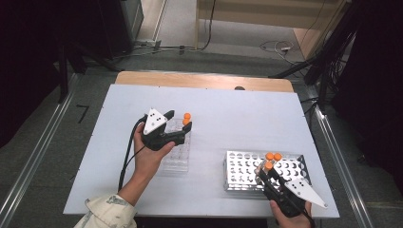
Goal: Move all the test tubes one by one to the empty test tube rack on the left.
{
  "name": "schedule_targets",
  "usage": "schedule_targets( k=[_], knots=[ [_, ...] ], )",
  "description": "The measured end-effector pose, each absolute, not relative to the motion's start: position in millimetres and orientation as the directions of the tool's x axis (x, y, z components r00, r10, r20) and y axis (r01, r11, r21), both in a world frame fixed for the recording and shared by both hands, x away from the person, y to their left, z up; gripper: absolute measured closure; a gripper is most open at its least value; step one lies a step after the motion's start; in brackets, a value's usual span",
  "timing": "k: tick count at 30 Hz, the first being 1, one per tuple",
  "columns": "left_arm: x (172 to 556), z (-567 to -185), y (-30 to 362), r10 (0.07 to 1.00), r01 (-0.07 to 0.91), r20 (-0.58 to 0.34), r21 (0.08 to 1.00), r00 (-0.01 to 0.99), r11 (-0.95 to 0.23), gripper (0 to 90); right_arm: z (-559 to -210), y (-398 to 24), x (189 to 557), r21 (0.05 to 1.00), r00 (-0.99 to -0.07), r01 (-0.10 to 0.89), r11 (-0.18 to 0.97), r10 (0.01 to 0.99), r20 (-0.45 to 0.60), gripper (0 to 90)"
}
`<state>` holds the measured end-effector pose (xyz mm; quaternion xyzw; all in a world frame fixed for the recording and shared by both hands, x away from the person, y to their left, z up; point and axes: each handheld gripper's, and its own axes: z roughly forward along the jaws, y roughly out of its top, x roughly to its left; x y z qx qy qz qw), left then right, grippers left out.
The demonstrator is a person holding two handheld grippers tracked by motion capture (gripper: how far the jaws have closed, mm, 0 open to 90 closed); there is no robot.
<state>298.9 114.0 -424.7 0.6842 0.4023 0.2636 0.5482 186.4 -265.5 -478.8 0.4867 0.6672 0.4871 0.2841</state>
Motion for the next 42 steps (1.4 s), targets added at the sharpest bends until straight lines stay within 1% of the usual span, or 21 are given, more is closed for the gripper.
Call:
schedule_targets(
  k=[8,19,25,33,39,42],
  knots=[
    [299,-425,113,0.838,0.26,-0.079,0.962,0.54,-0.077,25.9,-480,-264,187,0.932,-0.361,0.356,0.074,0.93,0.064,70.7],
    [299,-425,113,0.838,0.26,-0.076,0.962,0.54,-0.08,25.7,-470,-265,184,0.947,-0.36,0.316,0.059,0.931,0.062,71.1],
    [300,-425,113,0.844,0.27,-0.082,0.96,0.53,-0.076,21.7,-458,-266,183,0.955,-0.367,0.292,0.049,0.928,0.064,71.1],
    [300,-425,114,0.844,0.269,-0.081,0.96,0.531,-0.077,21.4,-446,-270,180,0.959,-0.375,0.284,0.023,0.923,0.089,71.1],
    [300,-425,114,0.844,0.27,-0.082,0.96,0.53,-0.077,21.4,-435,-270,176,0.965,-0.402,0.262,0.008,0.91,0.102,71.8],
    [300,-425,114,0.844,0.27,-0.081,0.96,0.53,-0.078,21.4,-430,-266,174,0.969,-0.417,0.245,0.018,0.905,0.088,71.9]
  ],
)
